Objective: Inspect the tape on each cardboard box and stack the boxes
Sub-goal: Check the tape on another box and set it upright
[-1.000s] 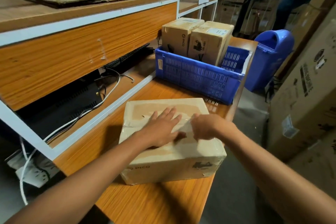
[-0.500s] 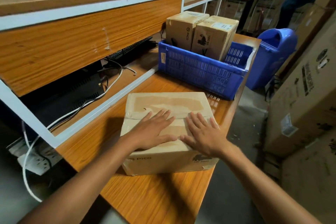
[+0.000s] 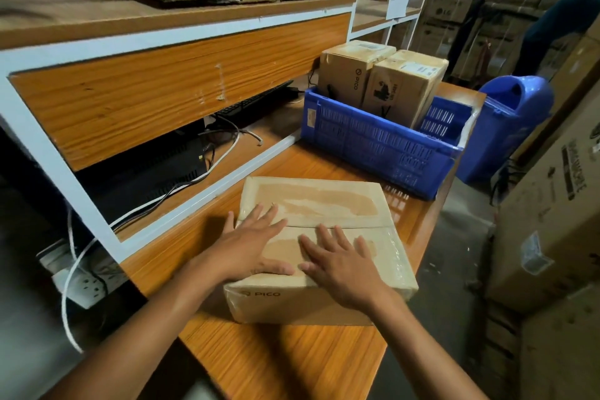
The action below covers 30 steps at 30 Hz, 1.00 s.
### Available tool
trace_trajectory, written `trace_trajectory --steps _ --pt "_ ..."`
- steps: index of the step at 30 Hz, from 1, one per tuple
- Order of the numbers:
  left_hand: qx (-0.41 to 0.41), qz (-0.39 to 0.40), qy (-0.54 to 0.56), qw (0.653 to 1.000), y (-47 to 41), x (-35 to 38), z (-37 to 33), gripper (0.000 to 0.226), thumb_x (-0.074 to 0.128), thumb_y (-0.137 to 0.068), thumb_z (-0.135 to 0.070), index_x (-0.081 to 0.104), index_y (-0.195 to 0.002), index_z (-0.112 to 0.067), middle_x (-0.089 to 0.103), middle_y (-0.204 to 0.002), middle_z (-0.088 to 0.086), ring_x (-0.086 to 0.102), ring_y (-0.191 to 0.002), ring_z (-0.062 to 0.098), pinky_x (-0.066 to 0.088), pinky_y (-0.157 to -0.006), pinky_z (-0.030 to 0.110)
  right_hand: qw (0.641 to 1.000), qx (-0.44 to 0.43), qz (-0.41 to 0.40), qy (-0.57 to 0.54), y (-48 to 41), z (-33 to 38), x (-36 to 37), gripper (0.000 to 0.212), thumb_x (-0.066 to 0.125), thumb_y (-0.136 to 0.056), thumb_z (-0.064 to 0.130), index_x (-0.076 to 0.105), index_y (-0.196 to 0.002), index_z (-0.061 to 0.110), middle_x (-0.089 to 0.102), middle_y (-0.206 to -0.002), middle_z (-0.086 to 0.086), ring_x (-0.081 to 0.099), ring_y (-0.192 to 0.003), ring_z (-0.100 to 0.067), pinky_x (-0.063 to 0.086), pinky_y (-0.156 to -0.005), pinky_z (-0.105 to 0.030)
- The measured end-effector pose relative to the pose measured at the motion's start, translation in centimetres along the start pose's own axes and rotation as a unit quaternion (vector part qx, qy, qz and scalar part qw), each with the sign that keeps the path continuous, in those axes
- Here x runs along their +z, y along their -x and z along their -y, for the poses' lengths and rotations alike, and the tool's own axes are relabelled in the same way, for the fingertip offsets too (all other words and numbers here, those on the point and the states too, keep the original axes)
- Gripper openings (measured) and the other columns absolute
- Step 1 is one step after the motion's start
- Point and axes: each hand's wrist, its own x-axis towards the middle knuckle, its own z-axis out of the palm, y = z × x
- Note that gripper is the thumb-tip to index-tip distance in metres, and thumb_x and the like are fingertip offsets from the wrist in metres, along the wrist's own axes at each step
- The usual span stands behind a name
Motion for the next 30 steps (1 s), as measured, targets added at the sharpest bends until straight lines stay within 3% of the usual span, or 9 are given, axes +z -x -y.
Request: trace_trajectory --steps 5,8,12,15,18,21,24,27,30 --pt "0.03 -0.087 -0.001 0.996 1.0 -0.4 -0.8 0.078 0.058 -0.089 -0.061 0.023 -0.156 -0.04 0.004 -0.166 -0.012 -0.001 -0.153 0.011 0.003 -0.123 0.047 0.998 -0.048 -0.028 -0.008 -2.1 1.2 -1.8 0.04 0.044 -0.102 0.047 0.049 -0.14 0.033 0.044 -0.145 0.001 0.042 -0.128 -0.021 0.044 -0.104 -0.048" --pt "0.055 -0.173 0.019 0.983 1.9 0.9 -0.7 0.05 0.058 -0.097 -0.041 0.046 -0.145 -0.035 0.036 -0.154 -0.012 0.029 -0.142 0.009 0.028 -0.121 0.038 0.991 -0.109 -0.074 -0.014 -3.0 2.2 -0.5 0.034 0.051 -0.1 0.039 0.058 -0.134 0.035 0.056 -0.132 0.006 0.049 -0.116 -0.017 0.049 -0.095 -0.043" --pt "0.083 -0.217 0.054 0.971 2.0 1.6 0.0 0.039 0.057 -0.097 -0.041 0.061 -0.132 -0.026 0.052 -0.137 -0.008 0.04 -0.127 0.007 0.037 -0.112 0.039 0.993 -0.108 -0.048 -0.001 -3.2 1.6 -0.9 0.041 0.045 -0.104 0.044 0.048 -0.145 0.038 0.046 -0.148 0.005 0.044 -0.133 -0.021 0.047 -0.103 -0.043" --pt "0.078 -0.2 0.043 0.976 0.8 0.5 0.5 0.058 0.062 -0.093 -0.043 0.044 -0.147 -0.028 0.035 -0.154 -0.004 0.026 -0.143 0.013 0.023 -0.121 0.04 0.995 -0.075 -0.034 -0.055 -4.8 1.5 -3.6 0.046 0.061 -0.094 0.047 0.055 -0.138 0.036 0.049 -0.143 0.002 0.051 -0.127 -0.022 0.049 -0.101 -0.043" --pt "0.036 -0.12 0.022 0.992 -0.7 -0.8 1.9 0.09 0.06 -0.091 -0.056 0.007 -0.159 -0.031 -0.001 -0.168 -0.006 -0.007 -0.153 0.013 0.002 -0.124 0.042 0.998 -0.05 0.023 -0.043 -6.6 1.8 -5.0 0.081 0.073 -0.085 0.049 0.034 -0.154 0.031 0.027 -0.162 -0.002 0.03 -0.146 -0.027 0.036 -0.116 -0.049" --pt "0.013 -0.024 -0.025 0.999 -1.7 -1.3 2.8 0.094 0.048 -0.091 -0.068 -0.003 -0.159 -0.029 -0.018 -0.165 -0.003 -0.02 -0.151 0.014 -0.004 -0.124 0.051 0.995 -0.043 0.093 -0.011 -8.3 1.4 -4.8 0.094 0.073 -0.084 0.053 0.023 -0.158 0.028 0.025 -0.156 -0.001 0.03 -0.141 -0.029 0.037 -0.113 -0.05" --pt "-0.004 -0.003 -0.072 0.997 -2.0 -2.0 2.5 0.099 0.045 -0.084 -0.078 0.002 -0.159 -0.03 -0.012 -0.167 -0.003 -0.013 -0.153 0.017 -0.005 -0.121 0.06 0.989 -0.069 0.125 0.023 -8.7 0.8 -4.4 0.094 0.072 -0.085 0.054 0.021 -0.159 0.025 0.027 -0.148 -0.001 0.032 -0.135 -0.026 0.038 -0.112 -0.049" --pt "-0.014 -0.022 -0.076 0.997 -2.6 -3.6 1.4 0.101 0.049 -0.081 -0.08 0.01 -0.16 -0.029 0.008 -0.167 -0.001 0.006 -0.153 0.022 0.001 -0.12 0.063 0.99 -0.054 0.106 -0.076 -7.5 -0.8 -5.7 0.09 0.075 -0.085 0.046 0.026 -0.158 0.025 0.033 -0.153 0.002 0.036 -0.138 -0.026 0.036 -0.114 -0.043" --pt "-0.012 -0.037 -0.032 0.999 -3.8 -3.3 -0.5 0.098 0.042 -0.085 -0.079 0.002 -0.16 -0.03 -0.004 -0.168 0.003 -0.005 -0.154 0.024 0.001 -0.122 0.059 0.997 0.012 0.067 -0.024 -6.4 -3.9 -6.8 0.09 0.076 -0.082 0.049 0.028 -0.156 0.033 0.032 -0.157 -0.001 0.034 -0.139 -0.024 0.034 -0.114 -0.046"
